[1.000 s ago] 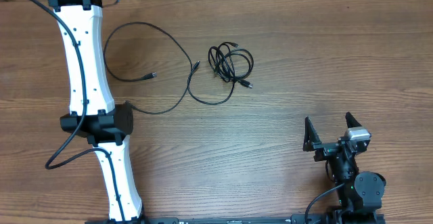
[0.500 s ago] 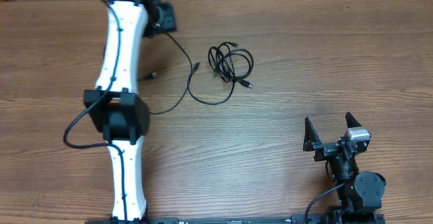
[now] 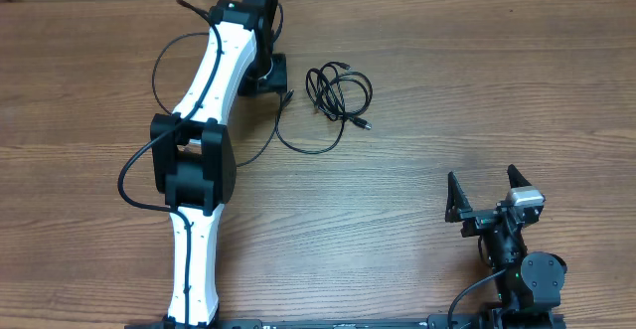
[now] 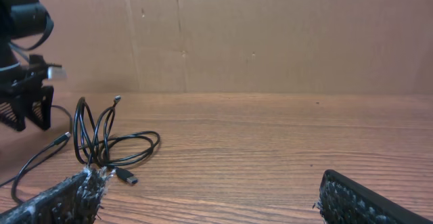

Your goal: Untangle cables

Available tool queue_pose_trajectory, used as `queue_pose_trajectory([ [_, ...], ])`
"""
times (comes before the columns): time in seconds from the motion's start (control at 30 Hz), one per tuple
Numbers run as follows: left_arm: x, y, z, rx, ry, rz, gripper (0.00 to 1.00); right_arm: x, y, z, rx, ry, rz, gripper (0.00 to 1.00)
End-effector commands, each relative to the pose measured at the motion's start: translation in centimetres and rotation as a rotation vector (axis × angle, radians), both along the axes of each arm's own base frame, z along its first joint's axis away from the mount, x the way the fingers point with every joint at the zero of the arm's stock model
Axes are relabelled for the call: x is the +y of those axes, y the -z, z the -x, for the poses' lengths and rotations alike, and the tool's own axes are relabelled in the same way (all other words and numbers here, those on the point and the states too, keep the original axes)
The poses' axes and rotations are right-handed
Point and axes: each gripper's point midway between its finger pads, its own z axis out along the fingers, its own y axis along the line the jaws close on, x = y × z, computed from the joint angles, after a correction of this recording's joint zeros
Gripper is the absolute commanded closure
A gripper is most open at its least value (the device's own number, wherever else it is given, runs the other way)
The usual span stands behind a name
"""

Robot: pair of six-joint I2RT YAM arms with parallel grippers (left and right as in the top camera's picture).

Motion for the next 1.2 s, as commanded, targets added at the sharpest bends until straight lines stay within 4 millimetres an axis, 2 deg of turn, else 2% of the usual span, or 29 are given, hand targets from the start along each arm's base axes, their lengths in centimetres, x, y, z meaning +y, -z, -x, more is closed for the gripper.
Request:
queue_pose_trajectory([
  [0.0, -1.2, 1.0, 1.2, 0.043, 0.166, 0.064, 0.41, -0.1, 0.3, -0.1, 0.003, 0.007, 0.005, 0.00],
  [0.27, -2.0, 1.5, 2.0, 0.049, 0.333, 0.059, 0.39, -0.1, 0.3, -0.1, 0.003, 0.007, 0.005, 0.00],
  [0.47, -2.7, 2.2, 2.6, 0.068, 0.363, 0.081, 0.47, -0.1, 0.3, -0.1, 0.003, 0.007, 0.005, 0.00],
  [0.53, -2.8, 2.6, 2.7, 0.069, 0.366, 0.083, 0.53, -0.1, 0.3, -0.1, 0.003, 0.007, 0.005, 0.00],
  [0.63, -3.1, 3.6, 3.1, 0.076, 0.370, 0.082, 0.50, -0.1, 0.3, -0.1, 0.003, 0.007, 0.005, 0.00],
  [0.67, -3.2, 3.8, 3.0, 0.074, 0.360, 0.083, 0.55, -0.1, 0.3, -0.1, 0.003, 0.007, 0.005, 0.00],
  [0.77, -3.8, 3.9, 2.9, 0.064, 0.349, 0.105, 0.78, -0.1, 0.3, -0.1, 0.003, 0.007, 0.005, 0.00],
  [0.97, -4.3, 3.8, 2.7, 0.056, 0.351, 0.134, 0.80, -0.1, 0.3, -0.1, 0.003, 0.007, 0.005, 0.00],
  [1.07, -4.3, 3.8, 2.7, 0.056, 0.346, 0.134, 0.96, -0.1, 0.3, -0.1, 0.003, 0.007, 0.005, 0.00],
  [1.17, -4.5, 3.8, 2.8, 0.059, 0.332, 0.145, 0.96, -0.1, 0.3, -0.1, 0.003, 0.007, 0.005, 0.00],
])
